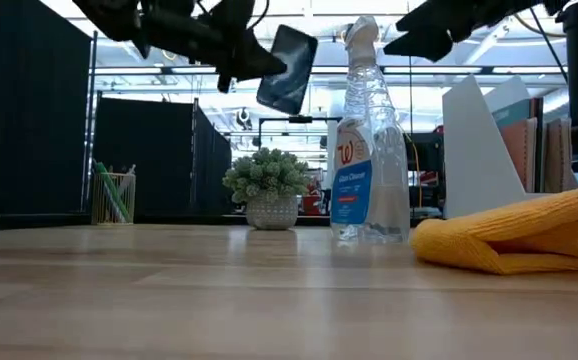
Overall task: Apply microfiber cloth
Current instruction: Spray cleaner from the bottle onto the cellphone, then wipe the cellphone with the microfiber cloth
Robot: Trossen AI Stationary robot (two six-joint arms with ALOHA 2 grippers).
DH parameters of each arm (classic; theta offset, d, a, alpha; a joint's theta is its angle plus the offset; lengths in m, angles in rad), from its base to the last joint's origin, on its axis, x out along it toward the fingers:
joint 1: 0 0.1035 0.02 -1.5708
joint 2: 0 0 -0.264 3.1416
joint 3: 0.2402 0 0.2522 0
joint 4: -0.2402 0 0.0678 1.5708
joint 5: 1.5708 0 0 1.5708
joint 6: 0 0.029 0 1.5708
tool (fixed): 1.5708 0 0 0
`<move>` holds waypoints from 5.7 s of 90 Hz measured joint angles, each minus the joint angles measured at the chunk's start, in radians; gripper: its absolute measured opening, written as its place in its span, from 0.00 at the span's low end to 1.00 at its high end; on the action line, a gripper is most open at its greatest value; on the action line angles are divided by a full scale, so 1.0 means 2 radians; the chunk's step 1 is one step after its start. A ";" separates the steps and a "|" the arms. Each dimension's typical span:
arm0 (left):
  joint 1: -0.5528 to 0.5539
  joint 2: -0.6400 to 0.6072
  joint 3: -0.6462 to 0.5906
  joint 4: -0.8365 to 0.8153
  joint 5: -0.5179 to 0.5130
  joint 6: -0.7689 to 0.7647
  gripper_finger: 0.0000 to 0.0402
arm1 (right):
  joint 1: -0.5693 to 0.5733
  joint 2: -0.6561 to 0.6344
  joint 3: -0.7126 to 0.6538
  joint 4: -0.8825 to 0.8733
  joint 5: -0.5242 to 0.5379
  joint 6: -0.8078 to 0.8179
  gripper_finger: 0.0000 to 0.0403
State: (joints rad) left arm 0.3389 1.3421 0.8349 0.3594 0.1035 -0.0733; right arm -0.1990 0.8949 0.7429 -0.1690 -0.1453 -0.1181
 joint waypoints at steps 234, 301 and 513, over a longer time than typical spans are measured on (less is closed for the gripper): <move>-0.023 0.156 0.042 0.163 0.034 -0.060 0.03 | 0.012 0.113 -0.038 0.183 0.004 -0.057 0.88; -0.100 -0.055 0.043 -0.281 -0.020 -0.011 0.03 | 0.089 -0.044 0.016 -0.162 0.046 0.156 0.91; -0.439 0.194 0.053 -0.351 -0.150 -0.245 0.13 | 0.393 0.307 0.015 -0.055 0.284 0.343 0.81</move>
State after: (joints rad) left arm -0.5400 1.7305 0.9405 -0.3420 -0.1966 -0.5629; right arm 0.5865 1.5082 0.7737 -0.2798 0.4224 0.5677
